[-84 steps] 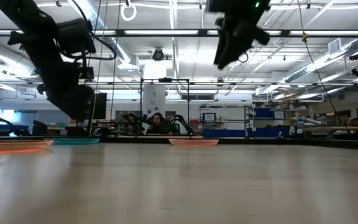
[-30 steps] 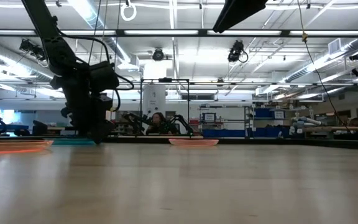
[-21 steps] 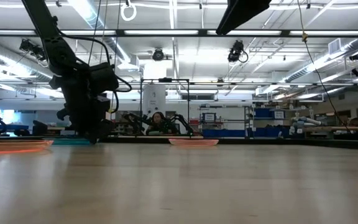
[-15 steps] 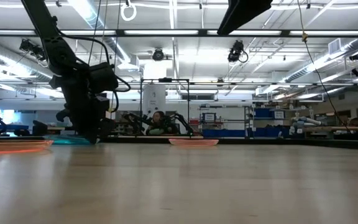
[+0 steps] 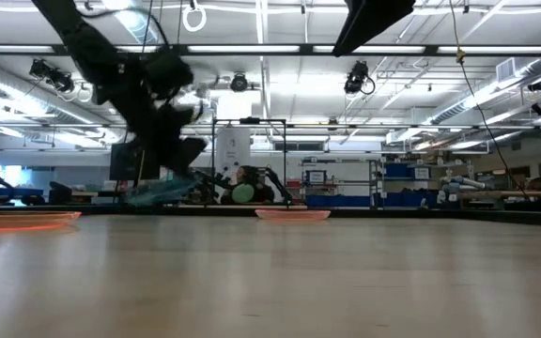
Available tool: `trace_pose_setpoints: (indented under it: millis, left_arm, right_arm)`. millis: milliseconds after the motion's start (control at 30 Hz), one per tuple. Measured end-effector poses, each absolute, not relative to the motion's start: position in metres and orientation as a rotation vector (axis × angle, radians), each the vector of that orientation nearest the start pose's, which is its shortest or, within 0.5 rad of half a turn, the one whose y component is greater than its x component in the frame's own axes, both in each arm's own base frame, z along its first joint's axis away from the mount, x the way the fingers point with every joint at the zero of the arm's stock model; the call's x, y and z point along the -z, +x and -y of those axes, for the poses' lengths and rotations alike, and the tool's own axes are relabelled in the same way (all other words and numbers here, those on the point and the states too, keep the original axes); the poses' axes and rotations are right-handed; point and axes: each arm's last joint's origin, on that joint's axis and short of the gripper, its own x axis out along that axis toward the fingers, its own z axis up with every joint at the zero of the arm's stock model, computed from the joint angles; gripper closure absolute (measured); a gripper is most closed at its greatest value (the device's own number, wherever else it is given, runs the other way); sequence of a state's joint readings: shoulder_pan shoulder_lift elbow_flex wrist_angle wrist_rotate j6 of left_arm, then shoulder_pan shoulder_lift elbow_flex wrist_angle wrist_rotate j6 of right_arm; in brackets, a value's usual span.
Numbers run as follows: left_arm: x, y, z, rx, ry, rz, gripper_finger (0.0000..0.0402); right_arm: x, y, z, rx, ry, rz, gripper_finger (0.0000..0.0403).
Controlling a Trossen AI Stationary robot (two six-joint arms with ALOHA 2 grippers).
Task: Stack plastic plates
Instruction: Stack the blue transparent plate on top of the pink transparent plate
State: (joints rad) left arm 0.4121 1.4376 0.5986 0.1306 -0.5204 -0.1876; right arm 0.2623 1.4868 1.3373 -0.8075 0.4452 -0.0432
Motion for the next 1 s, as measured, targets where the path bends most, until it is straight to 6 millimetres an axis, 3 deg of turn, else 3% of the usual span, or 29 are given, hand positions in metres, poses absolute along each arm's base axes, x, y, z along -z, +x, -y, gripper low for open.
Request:
trace_pose_setpoints:
  millis: [133, 267, 367, 500, 700, 833, 1000]
  left_arm:
    - [-0.186, 0.266, -0.100, -0.820, 0.031, -0.480, 0.0398]
    - [-0.203, 0.294, -0.113, -0.828, 0.088, -0.443, 0.0398]
    - [-0.203, 0.318, -0.131, -0.793, 0.095, -0.521, 0.0398]
    - [-0.194, 0.357, -0.151, -0.617, 0.112, -0.647, 0.0398]
    - [-0.178, 0.404, -0.160, -0.279, 0.245, -0.790, 0.0399]
    - [-0.173, 0.419, -0.163, -0.220, 0.279, -0.786, 0.0399]
    - [-0.167, 0.417, -0.169, -0.227, 0.265, -0.815, 0.0397]
  right_arm:
    - [-0.312, 0.296, -0.068, 0.111, -0.352, -0.906, 0.0239]
    - [-0.312, 0.296, -0.068, 0.092, -0.341, -0.906, 0.0239]
    - [-0.312, 0.296, -0.069, 0.064, -0.327, -0.910, 0.0239]
    - [-0.312, 0.296, -0.070, 0.033, -0.313, -0.914, 0.0239]
    - [-0.311, 0.295, -0.070, 0.029, -0.315, -0.925, 0.0239]
    - [-0.310, 0.294, -0.070, 0.010, -0.310, -0.943, 0.0239]
    - [-0.309, 0.293, -0.071, -0.004, -0.295, -0.954, 0.0239]
